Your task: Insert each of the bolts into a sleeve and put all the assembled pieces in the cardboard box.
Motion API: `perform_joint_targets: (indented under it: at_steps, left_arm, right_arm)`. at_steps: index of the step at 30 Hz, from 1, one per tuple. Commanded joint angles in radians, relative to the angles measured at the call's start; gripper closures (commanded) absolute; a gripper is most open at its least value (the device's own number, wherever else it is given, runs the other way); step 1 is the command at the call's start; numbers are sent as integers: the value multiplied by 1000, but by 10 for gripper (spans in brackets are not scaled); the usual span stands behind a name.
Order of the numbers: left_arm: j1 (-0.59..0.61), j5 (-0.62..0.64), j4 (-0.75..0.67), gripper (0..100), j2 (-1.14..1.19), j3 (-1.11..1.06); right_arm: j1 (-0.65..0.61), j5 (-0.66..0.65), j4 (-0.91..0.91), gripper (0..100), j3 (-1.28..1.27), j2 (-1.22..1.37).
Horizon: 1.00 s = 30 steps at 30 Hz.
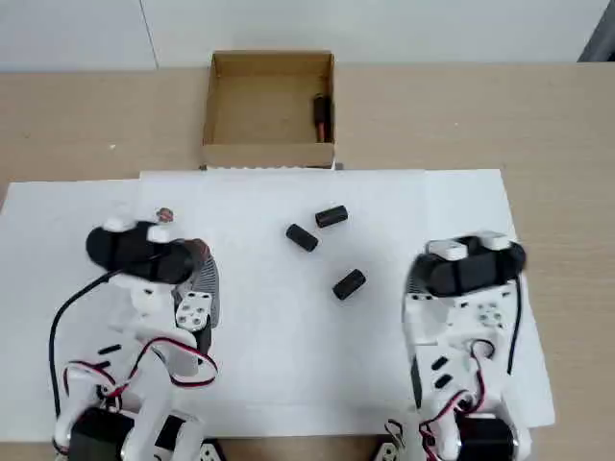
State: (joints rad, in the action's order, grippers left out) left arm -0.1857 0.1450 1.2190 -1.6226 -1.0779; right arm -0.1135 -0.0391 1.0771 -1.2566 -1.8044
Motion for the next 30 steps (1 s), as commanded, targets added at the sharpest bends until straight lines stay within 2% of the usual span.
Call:
perform_joint_targets:
  at_steps: [1, 5, 9, 14, 18, 25, 30]
  left_arm:
    - [6, 81, -77, 994, -107, -53]
    - [-2, 152, -170, 994, -204, -153]
    - [-2, 229, -276, 994, -192, -197]
    - [-3, 411, -365, 994, -192, -242]
    - [-18, 549, -381, 994, -192, -248]
    - [-143, 606, -382, 994, -192, -249]
    - [-178, 606, -382, 994, -192, -249]
  right_arm:
    - [-116, 12, -99, 995, -55, -10]
    - [-222, 12, -214, 995, -141, -10]
    - [-331, 12, -323, 995, -222, -10]
    - [-460, 11, -407, 995, -301, -10]
    - [-535, 6, -450, 995, -347, -10]
    - [-645, 3, -524, 995, -405, -10]
    - [-661, 2, -541, 995, -419, -10]
